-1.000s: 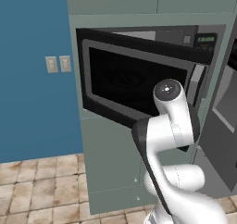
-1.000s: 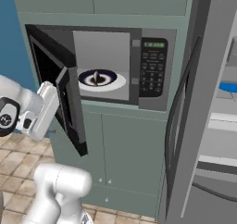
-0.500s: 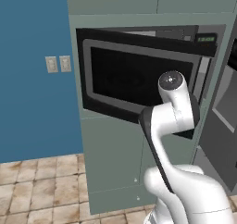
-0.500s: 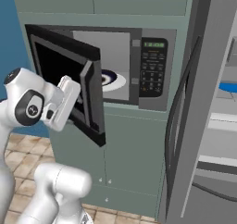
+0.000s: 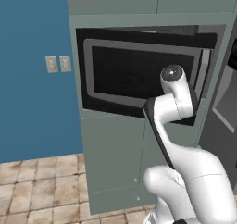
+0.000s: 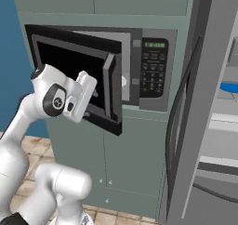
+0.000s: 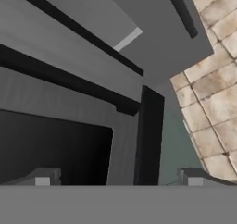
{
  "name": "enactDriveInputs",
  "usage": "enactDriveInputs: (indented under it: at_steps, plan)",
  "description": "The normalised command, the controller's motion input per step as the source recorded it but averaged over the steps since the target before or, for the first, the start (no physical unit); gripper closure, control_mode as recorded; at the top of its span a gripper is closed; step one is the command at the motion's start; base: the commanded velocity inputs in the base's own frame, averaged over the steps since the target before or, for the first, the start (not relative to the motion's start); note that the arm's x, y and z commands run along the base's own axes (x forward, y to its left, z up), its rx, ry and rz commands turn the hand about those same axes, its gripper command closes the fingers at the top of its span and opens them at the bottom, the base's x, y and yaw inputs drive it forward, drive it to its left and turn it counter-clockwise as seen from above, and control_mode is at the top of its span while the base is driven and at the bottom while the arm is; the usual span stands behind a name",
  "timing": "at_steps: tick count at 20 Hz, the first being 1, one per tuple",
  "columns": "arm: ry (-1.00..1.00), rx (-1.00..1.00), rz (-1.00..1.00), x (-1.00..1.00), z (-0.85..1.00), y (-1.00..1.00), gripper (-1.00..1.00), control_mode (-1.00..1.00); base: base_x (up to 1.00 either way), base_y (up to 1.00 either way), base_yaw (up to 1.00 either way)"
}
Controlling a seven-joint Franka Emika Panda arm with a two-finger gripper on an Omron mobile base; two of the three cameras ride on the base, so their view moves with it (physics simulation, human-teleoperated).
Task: Transport the fish from the fridge to the microwave and turn on the microwave.
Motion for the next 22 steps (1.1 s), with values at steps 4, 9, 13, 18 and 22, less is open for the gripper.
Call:
enactDriveInputs:
  at_steps: [4,9,13,18,22]
  plan:
    - [0.0,0.0,0.0,0.62,-0.05,-0.28,-1.0,-1.0,0.0,0.0,0.0]
    - [0.0,0.0,0.0,0.62,-0.03,-0.29,-1.0,-1.0,0.0,0.0,0.0]
    - [0.0,0.0,0.0,0.56,0.0,-0.28,-1.0,-1.0,0.0,0.0,0.0]
    - [0.0,0.0,0.03,0.55,0.0,-0.23,-1.0,-1.0,0.0,0.0,0.0]
    - [0.0,0.0,0.05,0.44,0.0,-0.21,-1.0,-1.0,0.0,0.0,0.0]
